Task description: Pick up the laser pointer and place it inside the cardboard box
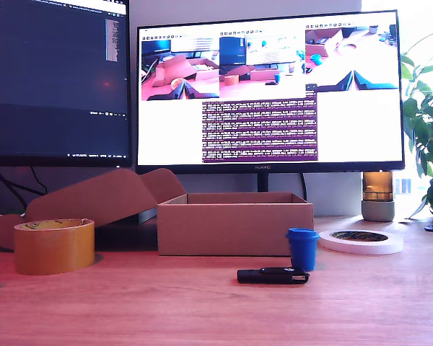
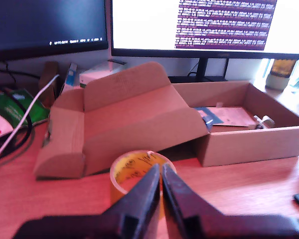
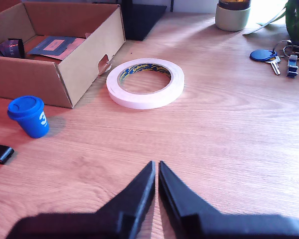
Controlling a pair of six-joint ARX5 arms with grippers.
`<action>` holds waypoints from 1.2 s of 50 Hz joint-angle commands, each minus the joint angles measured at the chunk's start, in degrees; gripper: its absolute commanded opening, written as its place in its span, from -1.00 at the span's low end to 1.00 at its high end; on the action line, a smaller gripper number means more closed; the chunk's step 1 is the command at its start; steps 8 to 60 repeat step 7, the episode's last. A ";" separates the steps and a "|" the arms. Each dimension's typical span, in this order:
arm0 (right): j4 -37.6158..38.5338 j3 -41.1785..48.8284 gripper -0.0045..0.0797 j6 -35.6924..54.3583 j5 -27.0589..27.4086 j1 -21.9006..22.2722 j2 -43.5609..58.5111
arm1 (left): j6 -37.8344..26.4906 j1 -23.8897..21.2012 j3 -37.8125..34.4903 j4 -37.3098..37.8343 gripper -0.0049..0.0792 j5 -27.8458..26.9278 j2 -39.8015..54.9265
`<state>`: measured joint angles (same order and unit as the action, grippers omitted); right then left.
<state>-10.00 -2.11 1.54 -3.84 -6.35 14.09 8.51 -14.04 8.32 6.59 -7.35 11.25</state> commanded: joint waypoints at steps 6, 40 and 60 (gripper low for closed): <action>0.44 0.90 -0.92 -0.11 0.09 0.11 0.11 | 0.52 0.17 -1.16 3.61 -0.93 0.13 -3.06; 0.44 0.90 -0.92 -0.11 0.09 0.11 0.11 | 0.52 0.17 -1.16 4.24 -0.93 0.13 -3.41; 0.44 0.90 -0.92 -0.11 0.09 0.11 0.11 | 0.52 0.17 -1.16 4.24 -0.93 0.13 -3.41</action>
